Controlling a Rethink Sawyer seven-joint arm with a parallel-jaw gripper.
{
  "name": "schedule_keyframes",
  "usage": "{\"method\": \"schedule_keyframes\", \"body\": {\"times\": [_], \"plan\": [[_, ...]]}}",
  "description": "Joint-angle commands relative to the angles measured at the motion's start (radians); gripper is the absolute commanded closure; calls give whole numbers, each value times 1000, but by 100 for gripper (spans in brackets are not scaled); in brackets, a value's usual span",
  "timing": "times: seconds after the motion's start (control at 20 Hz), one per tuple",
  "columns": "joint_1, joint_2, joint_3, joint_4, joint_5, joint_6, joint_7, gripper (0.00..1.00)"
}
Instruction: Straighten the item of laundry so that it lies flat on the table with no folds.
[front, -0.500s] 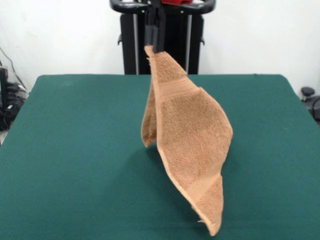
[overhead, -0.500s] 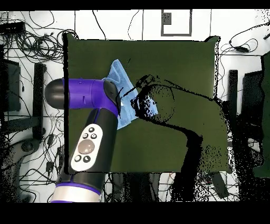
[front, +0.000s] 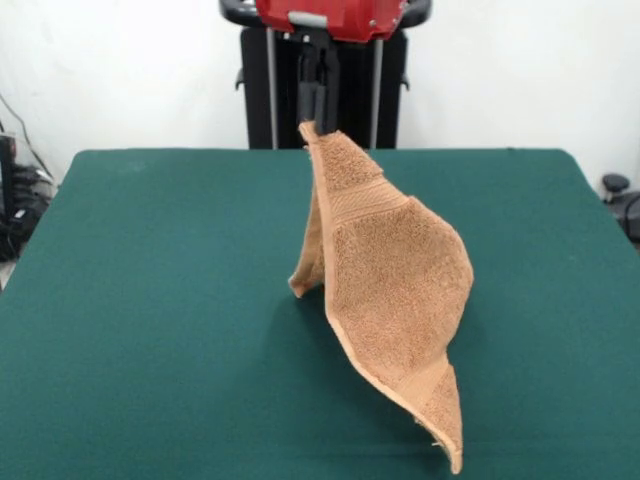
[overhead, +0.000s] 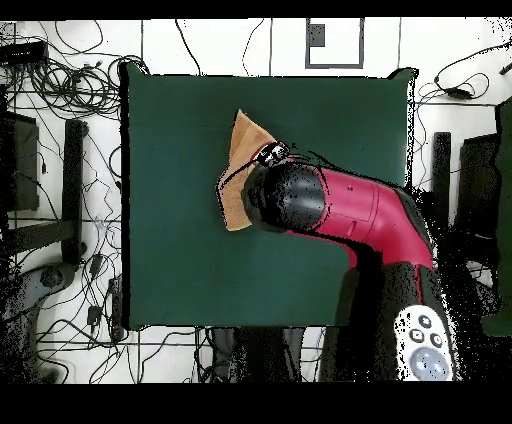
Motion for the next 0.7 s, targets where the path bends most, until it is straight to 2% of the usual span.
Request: {"method": "schedule_keyframes", "body": {"times": [0.05, 0.3, 0.7], "plan": [[-91, -22, 211, 166, -67, 7, -291, 100], [-155, -41, 265, 146, -108, 96, -341, 100], [-203, -20, 323, 106, -173, 134, -332, 100]]}}
